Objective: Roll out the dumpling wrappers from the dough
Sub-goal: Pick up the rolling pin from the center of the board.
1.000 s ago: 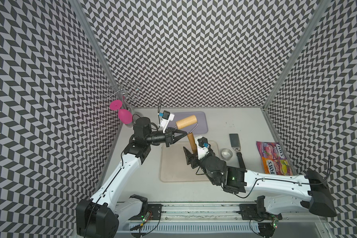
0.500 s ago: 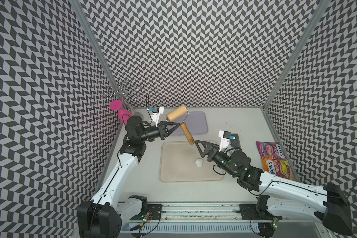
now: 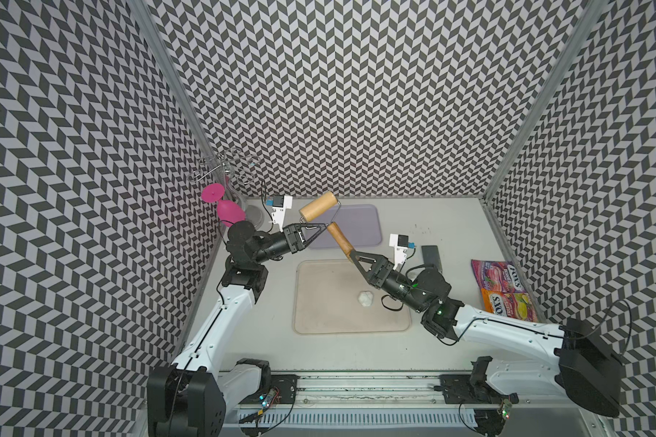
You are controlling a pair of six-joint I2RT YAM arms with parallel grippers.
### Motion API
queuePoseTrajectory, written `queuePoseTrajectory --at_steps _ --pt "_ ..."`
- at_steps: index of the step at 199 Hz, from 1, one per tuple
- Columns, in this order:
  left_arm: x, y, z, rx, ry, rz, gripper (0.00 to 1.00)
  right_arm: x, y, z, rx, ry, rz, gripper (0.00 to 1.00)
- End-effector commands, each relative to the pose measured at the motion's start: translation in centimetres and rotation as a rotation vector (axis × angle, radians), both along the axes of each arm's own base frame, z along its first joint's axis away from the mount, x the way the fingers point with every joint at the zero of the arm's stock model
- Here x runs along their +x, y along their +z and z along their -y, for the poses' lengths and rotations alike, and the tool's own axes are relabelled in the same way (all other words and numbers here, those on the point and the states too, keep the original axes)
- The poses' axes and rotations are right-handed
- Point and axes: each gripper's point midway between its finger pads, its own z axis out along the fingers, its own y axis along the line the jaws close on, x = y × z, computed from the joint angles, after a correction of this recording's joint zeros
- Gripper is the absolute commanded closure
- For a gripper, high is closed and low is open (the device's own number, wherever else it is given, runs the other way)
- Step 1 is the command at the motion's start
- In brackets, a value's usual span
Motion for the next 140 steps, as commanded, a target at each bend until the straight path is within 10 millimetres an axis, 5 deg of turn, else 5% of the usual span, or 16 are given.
queuePoseTrajectory --at_steps 1,91,140 --pt "0.3 1.3 -1.0 -0.084 0.037 -0.020 1.00 0.0 4.1 -0.6 0.100 0.035 0.095 0.11" --pt "1.5 -0.2 -1.7 -0.100 0.090 -0.118 1.00 1.5 4.6 -4.9 0.223 0.206 0.122 0.26" --pt "1.5 -0.4 -1.8 -0.090 0.095 -0.124 1.00 2.9 4.5 -5.0 0.203 0.162 0.124 0.31"
